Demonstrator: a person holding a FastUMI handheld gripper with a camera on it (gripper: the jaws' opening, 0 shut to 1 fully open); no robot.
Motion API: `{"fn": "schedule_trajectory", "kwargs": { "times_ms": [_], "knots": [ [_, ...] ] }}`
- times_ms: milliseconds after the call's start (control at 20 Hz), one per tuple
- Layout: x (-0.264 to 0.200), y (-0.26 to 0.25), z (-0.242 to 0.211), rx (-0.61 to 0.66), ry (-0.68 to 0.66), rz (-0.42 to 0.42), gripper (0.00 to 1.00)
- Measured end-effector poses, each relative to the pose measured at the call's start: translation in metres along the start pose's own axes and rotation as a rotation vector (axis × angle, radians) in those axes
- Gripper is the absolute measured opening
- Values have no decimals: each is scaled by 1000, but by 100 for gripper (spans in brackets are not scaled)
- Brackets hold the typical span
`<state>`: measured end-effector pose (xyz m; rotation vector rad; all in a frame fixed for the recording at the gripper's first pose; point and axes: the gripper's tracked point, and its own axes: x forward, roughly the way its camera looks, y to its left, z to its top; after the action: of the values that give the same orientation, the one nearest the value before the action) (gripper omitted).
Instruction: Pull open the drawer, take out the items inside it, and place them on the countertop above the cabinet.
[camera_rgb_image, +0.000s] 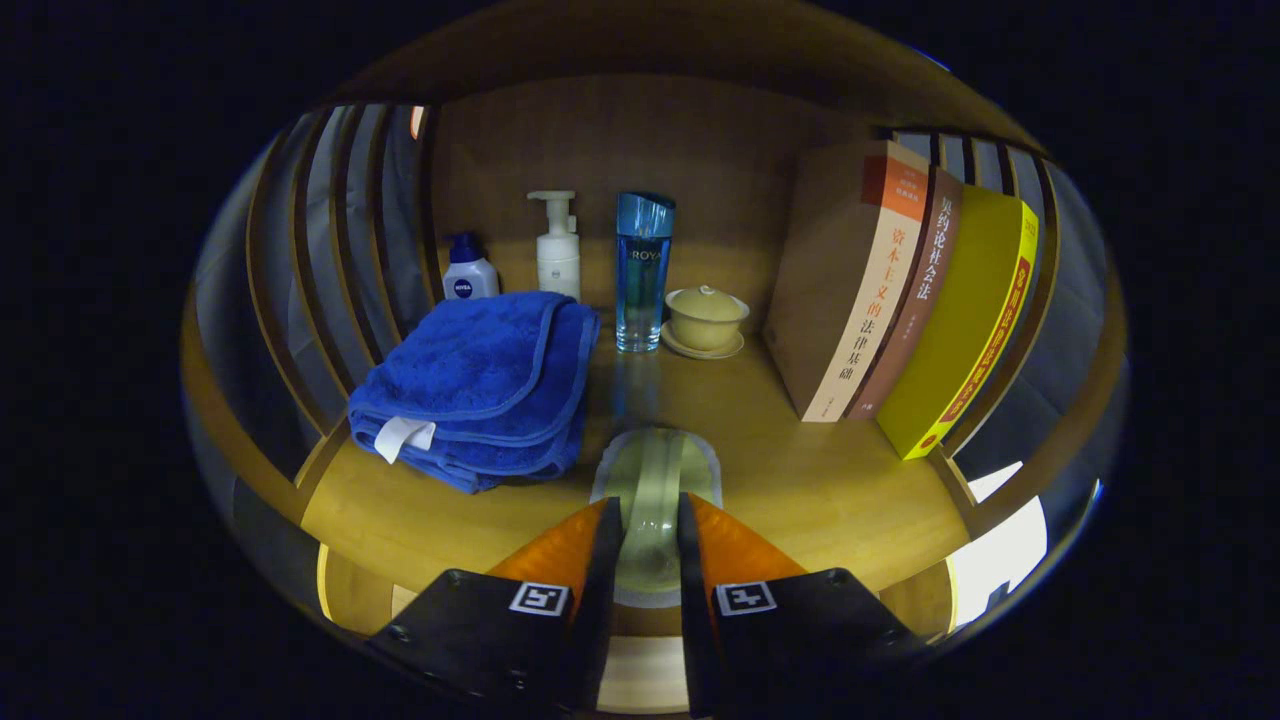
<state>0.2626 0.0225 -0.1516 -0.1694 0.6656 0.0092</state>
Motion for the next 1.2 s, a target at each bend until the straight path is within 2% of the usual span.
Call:
{"fn": "schedule_trajectory", "kwargs": {
  "times_ms": [50,200,650,750,1200],
  "knots": [
    [-1,-3,2,-3,-7,-12,41],
    [-2,0,-1,2,-2,-3,62],
    [-24,19,8,14,-43,59,99],
    [-35,21,12,7,-71,59,99],
    [-117,44,37,-19,-234,161,99]
  ]
}}
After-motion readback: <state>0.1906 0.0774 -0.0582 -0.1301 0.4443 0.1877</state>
